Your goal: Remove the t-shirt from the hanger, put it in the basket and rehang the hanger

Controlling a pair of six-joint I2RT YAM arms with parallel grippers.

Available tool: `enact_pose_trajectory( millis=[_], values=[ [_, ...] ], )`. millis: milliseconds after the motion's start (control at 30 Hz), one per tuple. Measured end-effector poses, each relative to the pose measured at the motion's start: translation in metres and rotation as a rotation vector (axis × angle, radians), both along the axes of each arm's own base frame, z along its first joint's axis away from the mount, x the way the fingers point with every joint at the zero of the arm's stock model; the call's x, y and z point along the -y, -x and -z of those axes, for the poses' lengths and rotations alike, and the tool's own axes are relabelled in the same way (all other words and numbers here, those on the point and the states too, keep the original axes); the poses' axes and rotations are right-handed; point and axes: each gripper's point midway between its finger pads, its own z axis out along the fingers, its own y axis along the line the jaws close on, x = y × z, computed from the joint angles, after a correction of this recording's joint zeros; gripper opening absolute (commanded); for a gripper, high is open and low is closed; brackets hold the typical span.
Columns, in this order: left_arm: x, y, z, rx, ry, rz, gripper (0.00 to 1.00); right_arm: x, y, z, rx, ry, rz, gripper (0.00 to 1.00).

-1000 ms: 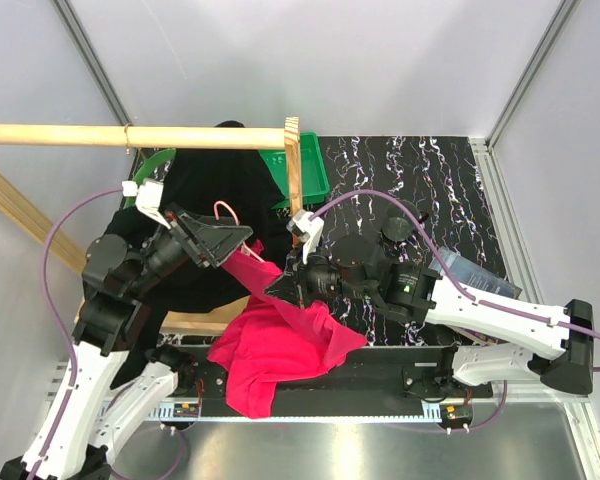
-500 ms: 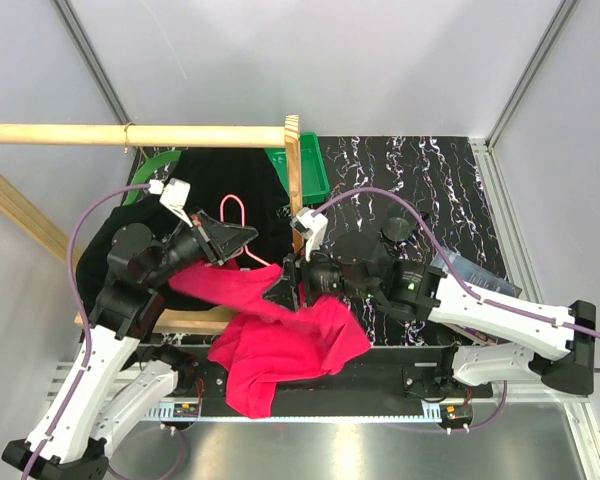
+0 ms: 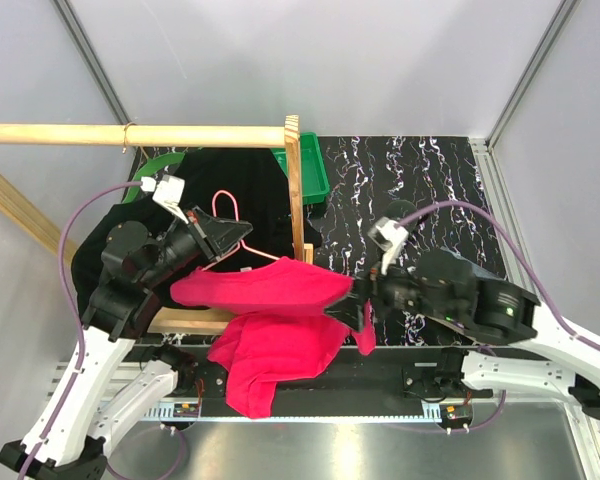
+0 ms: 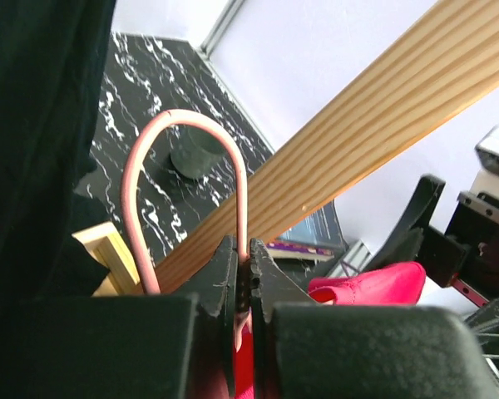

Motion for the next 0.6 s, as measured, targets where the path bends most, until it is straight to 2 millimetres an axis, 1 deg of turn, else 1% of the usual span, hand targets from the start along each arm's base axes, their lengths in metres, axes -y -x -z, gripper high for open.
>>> enact_pose_trajectory(
  millis=[33, 167, 200, 267, 300, 367, 400, 467, 533, 600],
  values=[
    [-0.001, -0.001, -0.003, 0.006, 0.001, -0.004, 0.00, 0.009, 0.003, 0.003, -0.004, -0.005, 0.008, 0.91],
    [-0.001, -0.002, -0.008, 0.017, 0.004, -0.009, 0.00, 0.028, 0.010, 0.017, -0.023, -0.002, 0.024, 0.77],
    [-0.001, -0.002, -0.008, 0.019, 0.005, -0.010, 0.00, 0.032, 0.011, 0.020, -0.027, 0.001, 0.030, 0.70],
    [-0.001, -0.002, -0.008, 0.018, 0.005, -0.012, 0.00, 0.037, 0.011, 0.025, -0.032, 0.002, 0.042, 0.61],
    [-0.002, -0.002, -0.008, 0.018, 0.005, -0.013, 0.00, 0.038, 0.011, 0.026, -0.033, -0.003, 0.047, 0.53],
    [-0.002, -0.002, -0.008, 0.017, 0.006, -0.015, 0.00, 0.041, 0.012, 0.027, -0.031, -0.014, 0.050, 0.44],
    [-0.002, -0.002, -0.008, 0.015, 0.007, -0.016, 0.00, 0.042, 0.012, 0.027, -0.028, -0.019, 0.052, 0.31],
    [-0.002, -0.003, -0.008, 0.013, 0.010, -0.019, 0.00, 0.044, 0.010, 0.024, -0.023, -0.042, 0.068, 0.18],
    [-0.002, -0.003, -0.009, 0.012, 0.014, -0.022, 0.00, 0.044, 0.008, 0.023, -0.014, -0.055, 0.078, 0.00],
    [-0.004, -0.002, -0.011, 0.014, 0.019, -0.030, 0.00, 0.045, 0.004, 0.021, -0.012, -0.072, 0.105, 0.00]
  ],
)
